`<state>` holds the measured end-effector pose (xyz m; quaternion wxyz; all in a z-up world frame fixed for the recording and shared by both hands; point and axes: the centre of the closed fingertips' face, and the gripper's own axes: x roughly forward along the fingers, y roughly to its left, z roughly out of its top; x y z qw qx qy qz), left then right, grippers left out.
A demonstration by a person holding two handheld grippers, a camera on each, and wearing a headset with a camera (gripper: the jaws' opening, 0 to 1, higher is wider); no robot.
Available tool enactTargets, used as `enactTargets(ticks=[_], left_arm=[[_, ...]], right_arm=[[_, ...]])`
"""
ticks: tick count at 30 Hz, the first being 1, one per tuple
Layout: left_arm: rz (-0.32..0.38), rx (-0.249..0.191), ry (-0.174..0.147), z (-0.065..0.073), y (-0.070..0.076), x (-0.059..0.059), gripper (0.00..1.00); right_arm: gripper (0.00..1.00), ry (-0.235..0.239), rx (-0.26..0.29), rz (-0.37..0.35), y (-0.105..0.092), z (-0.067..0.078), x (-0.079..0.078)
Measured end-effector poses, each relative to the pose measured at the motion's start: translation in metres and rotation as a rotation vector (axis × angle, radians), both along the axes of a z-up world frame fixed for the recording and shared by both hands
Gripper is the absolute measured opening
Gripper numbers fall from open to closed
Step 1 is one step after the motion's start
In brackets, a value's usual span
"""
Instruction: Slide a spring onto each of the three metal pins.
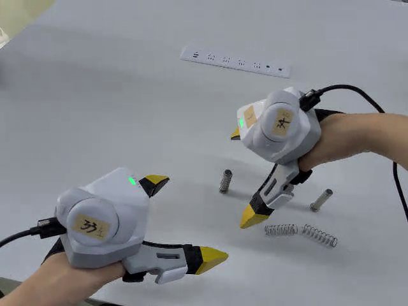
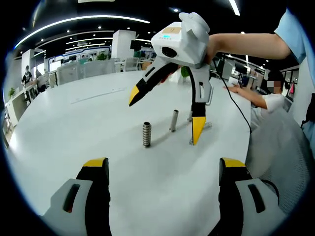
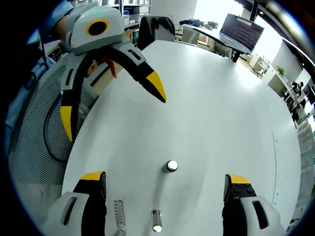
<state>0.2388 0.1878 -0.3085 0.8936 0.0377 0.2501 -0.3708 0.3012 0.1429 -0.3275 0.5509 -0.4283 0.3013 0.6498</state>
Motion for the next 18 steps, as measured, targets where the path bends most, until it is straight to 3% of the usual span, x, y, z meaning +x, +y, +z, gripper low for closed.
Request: enactTargets(ticks=[7, 18], left_arm=[[-0.019, -0.001, -0.002, 0.001, -0.006, 0.0, 0.91], [-0.042, -0.004, 0.001, 0.001, -0.011, 0.002, 0.91]], right_arm=[[0.99, -0.016, 0.048, -0.043, -0.023, 0.012, -0.002], [0.99, -0.017, 0.081, -0.156, -0.06, 0.02, -0.012]])
